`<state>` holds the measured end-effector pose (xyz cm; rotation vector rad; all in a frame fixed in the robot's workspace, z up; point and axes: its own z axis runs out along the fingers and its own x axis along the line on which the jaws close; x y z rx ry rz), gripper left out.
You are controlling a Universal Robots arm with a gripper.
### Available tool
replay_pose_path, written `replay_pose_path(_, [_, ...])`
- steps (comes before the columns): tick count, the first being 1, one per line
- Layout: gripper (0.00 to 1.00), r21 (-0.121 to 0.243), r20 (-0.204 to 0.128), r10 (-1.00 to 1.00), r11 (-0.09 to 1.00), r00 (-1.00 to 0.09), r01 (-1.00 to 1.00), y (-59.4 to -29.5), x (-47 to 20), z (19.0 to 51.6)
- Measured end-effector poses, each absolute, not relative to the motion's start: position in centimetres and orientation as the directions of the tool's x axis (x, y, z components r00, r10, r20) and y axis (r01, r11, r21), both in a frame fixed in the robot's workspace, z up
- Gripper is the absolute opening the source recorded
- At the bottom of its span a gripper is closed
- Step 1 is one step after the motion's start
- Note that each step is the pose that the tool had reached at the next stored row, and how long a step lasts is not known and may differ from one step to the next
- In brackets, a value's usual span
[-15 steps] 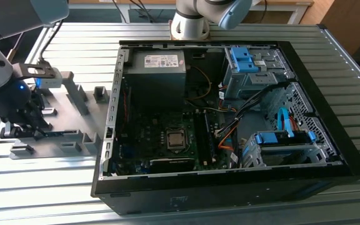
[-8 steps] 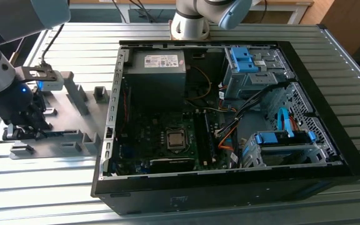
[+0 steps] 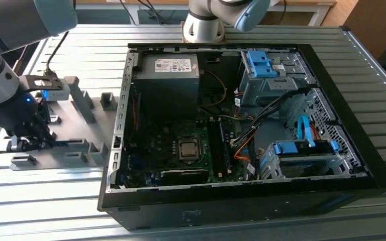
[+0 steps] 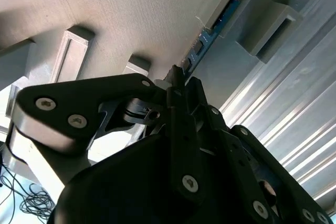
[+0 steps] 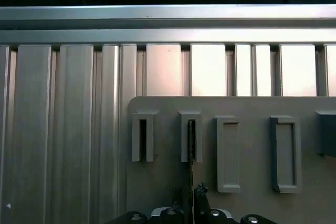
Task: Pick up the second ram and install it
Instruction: 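Pick up the second ram and move it above second insertion slot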
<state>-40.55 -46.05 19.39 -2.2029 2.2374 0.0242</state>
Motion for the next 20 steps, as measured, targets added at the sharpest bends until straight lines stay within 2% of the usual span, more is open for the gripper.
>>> replay_pose_path(20, [0.23,0.007,-0.012,-1.0,0.015,-0.016,-1.0,-45.99,-40.69,18.88])
